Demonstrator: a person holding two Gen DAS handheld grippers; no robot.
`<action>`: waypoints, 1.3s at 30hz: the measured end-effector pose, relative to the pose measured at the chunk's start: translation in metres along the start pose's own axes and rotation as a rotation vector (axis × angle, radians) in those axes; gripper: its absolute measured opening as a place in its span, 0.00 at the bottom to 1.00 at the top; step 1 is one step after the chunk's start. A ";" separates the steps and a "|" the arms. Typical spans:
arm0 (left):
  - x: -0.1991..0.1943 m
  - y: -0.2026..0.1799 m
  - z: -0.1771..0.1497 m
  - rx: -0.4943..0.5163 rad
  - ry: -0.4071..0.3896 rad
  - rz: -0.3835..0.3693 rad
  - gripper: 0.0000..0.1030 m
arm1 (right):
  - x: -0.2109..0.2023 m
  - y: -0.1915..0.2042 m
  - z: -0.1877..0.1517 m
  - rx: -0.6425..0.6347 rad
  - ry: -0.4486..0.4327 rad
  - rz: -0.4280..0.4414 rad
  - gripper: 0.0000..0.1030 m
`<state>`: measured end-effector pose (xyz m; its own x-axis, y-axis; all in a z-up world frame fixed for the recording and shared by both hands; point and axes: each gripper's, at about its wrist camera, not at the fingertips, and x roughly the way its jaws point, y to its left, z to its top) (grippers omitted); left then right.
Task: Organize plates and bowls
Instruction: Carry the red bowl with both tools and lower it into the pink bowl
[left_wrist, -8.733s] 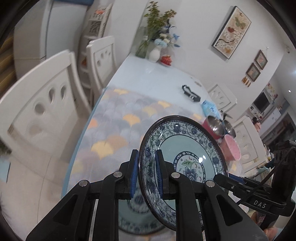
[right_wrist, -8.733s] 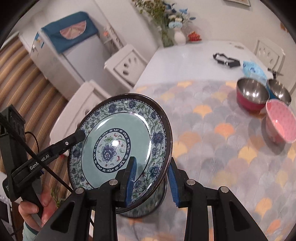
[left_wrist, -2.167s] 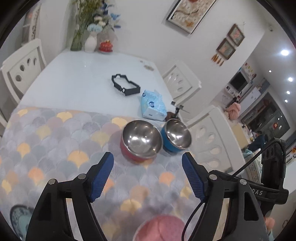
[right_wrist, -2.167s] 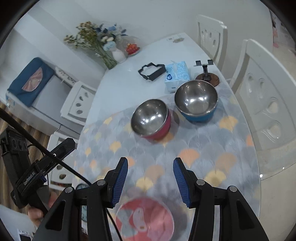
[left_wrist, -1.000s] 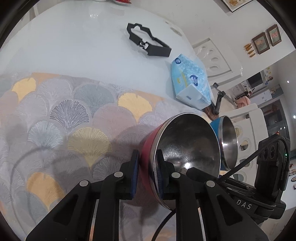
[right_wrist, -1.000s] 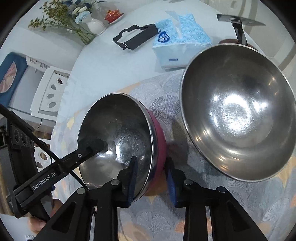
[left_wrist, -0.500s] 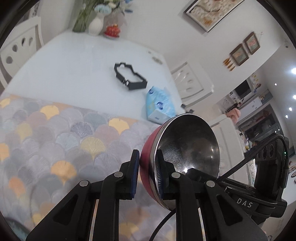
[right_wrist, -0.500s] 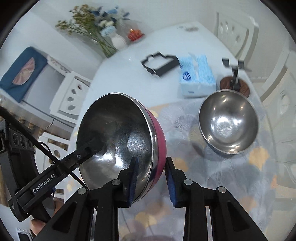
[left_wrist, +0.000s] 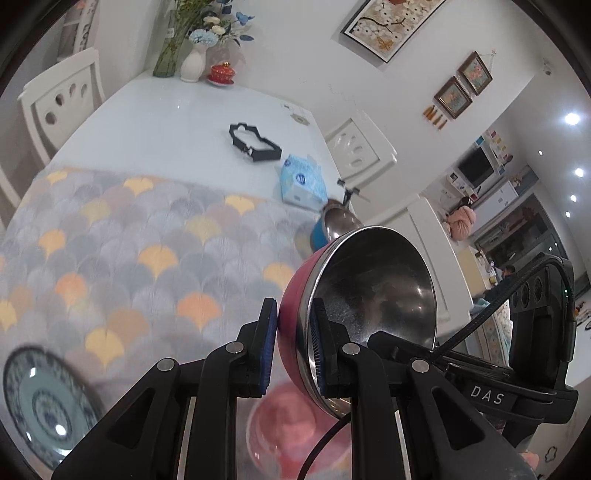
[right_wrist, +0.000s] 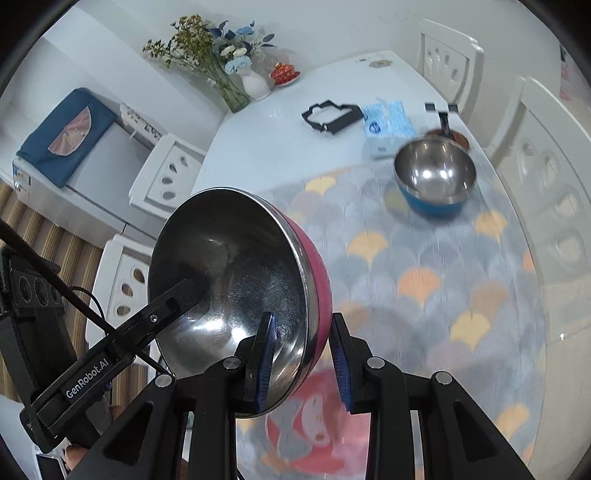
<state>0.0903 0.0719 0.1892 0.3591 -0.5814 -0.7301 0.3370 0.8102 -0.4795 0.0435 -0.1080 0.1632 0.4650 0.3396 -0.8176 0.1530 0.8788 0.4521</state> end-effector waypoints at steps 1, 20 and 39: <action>-0.002 0.000 -0.008 0.000 0.008 -0.004 0.14 | -0.002 0.000 -0.009 0.003 0.005 -0.004 0.28; 0.015 -0.008 -0.119 0.047 0.148 0.017 0.14 | 0.008 -0.037 -0.120 0.094 0.116 -0.110 0.29; 0.043 -0.008 -0.116 0.108 0.185 0.099 0.19 | 0.029 -0.051 -0.119 0.108 0.126 -0.156 0.29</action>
<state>0.0019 0.0484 0.1051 0.2332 -0.4679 -0.8525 0.4030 0.8443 -0.3532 -0.0551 -0.1029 0.0744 0.3169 0.2477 -0.9156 0.3102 0.8852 0.3468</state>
